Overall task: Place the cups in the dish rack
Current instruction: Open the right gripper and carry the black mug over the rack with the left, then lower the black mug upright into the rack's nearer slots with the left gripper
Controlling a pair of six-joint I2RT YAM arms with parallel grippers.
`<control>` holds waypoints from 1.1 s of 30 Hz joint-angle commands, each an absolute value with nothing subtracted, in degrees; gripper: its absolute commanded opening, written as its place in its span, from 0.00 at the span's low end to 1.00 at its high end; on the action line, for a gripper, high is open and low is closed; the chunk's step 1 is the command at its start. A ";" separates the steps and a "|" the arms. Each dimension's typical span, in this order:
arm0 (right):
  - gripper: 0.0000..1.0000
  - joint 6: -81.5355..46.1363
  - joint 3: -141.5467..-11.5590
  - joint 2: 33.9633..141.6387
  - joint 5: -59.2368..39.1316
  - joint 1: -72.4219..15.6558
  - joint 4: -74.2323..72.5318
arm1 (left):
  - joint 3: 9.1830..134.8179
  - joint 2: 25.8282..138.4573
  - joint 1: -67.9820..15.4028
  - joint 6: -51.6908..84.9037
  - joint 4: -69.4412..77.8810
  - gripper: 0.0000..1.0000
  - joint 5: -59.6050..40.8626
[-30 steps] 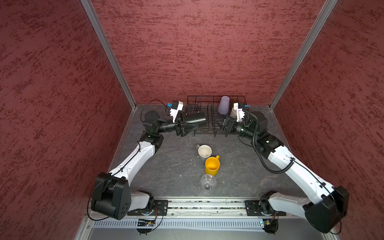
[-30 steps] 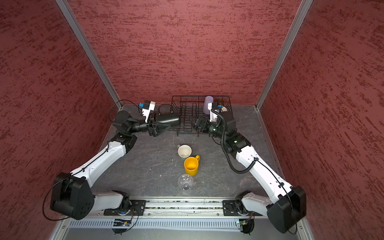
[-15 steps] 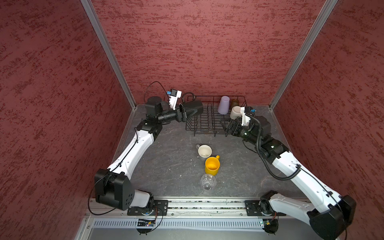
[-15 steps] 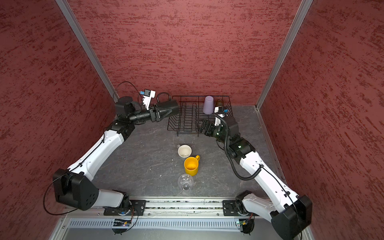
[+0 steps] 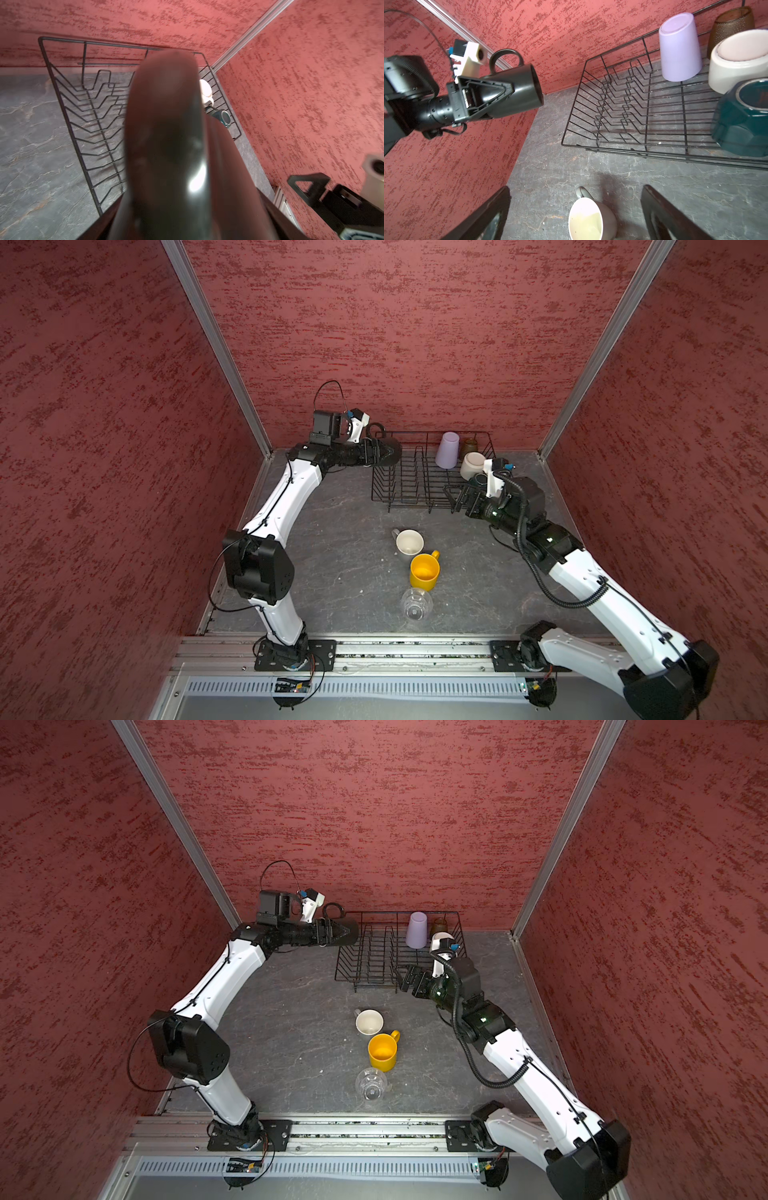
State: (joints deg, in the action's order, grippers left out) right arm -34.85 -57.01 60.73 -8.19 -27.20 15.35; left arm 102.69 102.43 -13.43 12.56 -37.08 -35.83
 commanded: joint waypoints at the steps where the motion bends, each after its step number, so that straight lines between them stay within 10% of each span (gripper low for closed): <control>1: 0.99 -34.21 -56.23 60.03 -7.34 -27.00 16.25 | 108.61 105.00 -13.75 11.02 -41.50 0.00 -33.94; 33: 0.99 -37.24 -48.20 51.95 -6.12 -26.98 18.77 | 139.57 131.19 -22.30 8.08 -60.92 0.00 -12.99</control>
State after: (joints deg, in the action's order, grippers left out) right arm -36.03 -48.66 52.95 -7.40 -27.20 18.87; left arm 137.05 131.37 -21.93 9.47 -63.26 -14.24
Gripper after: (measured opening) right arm 0.987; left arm 0.832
